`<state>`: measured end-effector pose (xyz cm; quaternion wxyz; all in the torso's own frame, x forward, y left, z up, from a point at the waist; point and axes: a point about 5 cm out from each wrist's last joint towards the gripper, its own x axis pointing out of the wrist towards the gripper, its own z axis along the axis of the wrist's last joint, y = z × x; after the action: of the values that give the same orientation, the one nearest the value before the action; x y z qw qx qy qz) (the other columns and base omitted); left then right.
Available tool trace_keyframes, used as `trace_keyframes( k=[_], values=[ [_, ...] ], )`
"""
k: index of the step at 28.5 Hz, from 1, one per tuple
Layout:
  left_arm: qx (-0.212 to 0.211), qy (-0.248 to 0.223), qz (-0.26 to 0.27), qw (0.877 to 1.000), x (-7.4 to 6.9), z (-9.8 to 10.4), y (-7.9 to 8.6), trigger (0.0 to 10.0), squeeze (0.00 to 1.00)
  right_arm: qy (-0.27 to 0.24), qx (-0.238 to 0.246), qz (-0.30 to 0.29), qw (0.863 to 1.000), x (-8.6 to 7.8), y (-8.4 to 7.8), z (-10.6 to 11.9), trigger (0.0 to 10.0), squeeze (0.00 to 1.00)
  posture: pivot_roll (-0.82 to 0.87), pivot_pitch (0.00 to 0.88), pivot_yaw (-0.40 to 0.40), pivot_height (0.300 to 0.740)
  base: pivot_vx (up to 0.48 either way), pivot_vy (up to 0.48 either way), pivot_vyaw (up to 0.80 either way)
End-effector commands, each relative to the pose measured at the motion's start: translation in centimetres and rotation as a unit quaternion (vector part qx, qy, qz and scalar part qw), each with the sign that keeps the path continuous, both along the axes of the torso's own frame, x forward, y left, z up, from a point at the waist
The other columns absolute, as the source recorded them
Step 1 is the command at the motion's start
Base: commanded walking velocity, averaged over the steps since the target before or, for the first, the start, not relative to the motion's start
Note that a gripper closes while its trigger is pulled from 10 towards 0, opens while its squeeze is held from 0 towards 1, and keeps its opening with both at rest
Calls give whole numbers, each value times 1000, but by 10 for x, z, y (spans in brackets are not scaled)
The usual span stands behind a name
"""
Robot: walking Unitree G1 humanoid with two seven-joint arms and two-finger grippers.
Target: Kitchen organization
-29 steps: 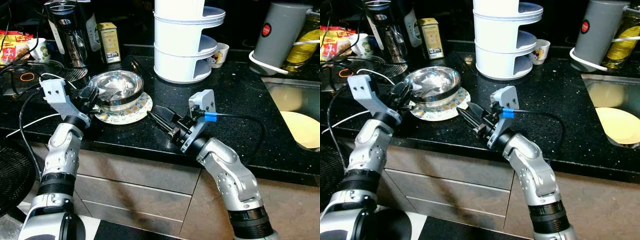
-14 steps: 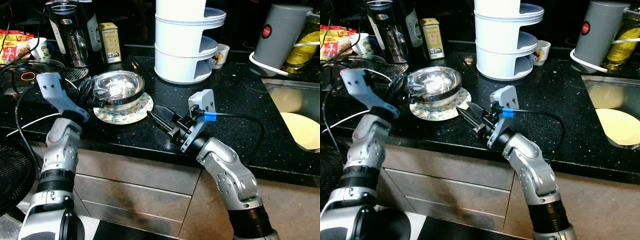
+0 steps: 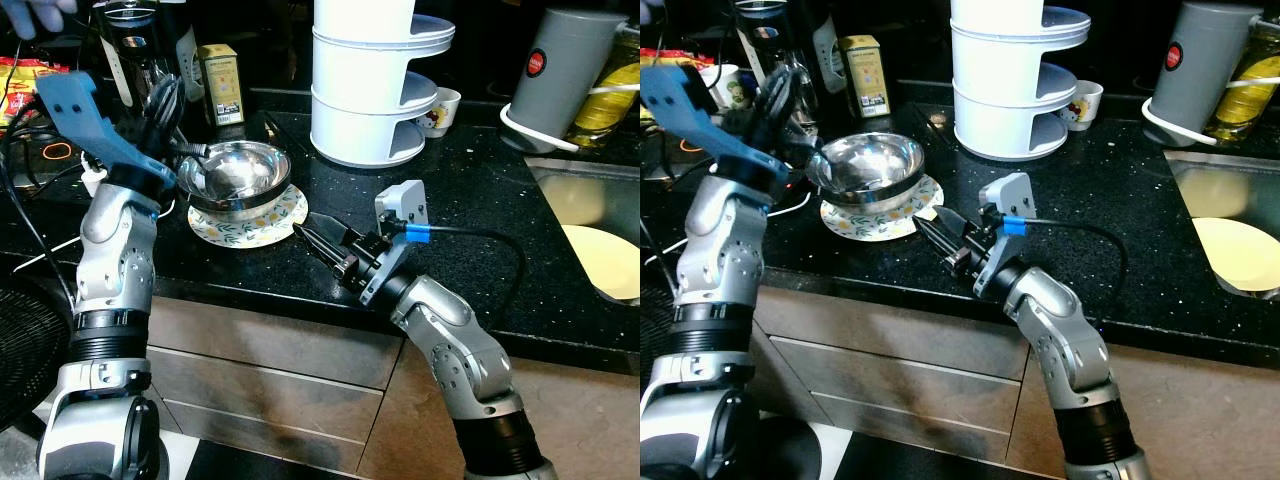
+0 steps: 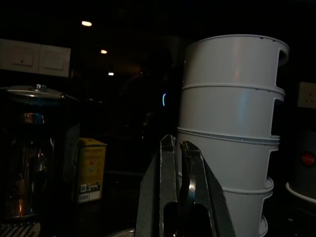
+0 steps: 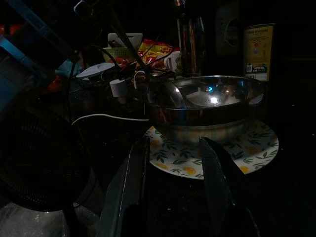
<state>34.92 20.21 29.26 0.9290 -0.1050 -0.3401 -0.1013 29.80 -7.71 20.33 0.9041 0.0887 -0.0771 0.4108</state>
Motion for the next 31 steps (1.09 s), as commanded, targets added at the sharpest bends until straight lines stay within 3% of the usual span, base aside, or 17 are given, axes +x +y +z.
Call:
trace_keyframes(
  k=[1, 10, 15, 31],
  values=[
    [6, -10, 4, 1000, -2, 7, 2, 0, 0, -3, 7, -3, 1000, 2, -1, 2, 10000, 0, 10, 0, -19, 740, 0, 0, 0],
    [11, -36, 20, 999, -10, 27, 8, 0, 0, -4, 7, -4, 1000, 2, -2, 2, 10000, 0, 8, 0, -20, 740, 0, 0, 0],
    [34, -69, 36, 996, -15, 49, 13, 0, 0, -4, 7, -3, 1000, 2, -1, 1, 10000, 0, 11, 0, -22, 740, 0, 0, 0],
    [26, -54, 28, 998, -15, 41, 10, 0, 0, -3, 8, -2, 1000, 2, 0, 1, 10000, 0, 12, 0, -17, 740, 0, 0, 0]
  ],
)
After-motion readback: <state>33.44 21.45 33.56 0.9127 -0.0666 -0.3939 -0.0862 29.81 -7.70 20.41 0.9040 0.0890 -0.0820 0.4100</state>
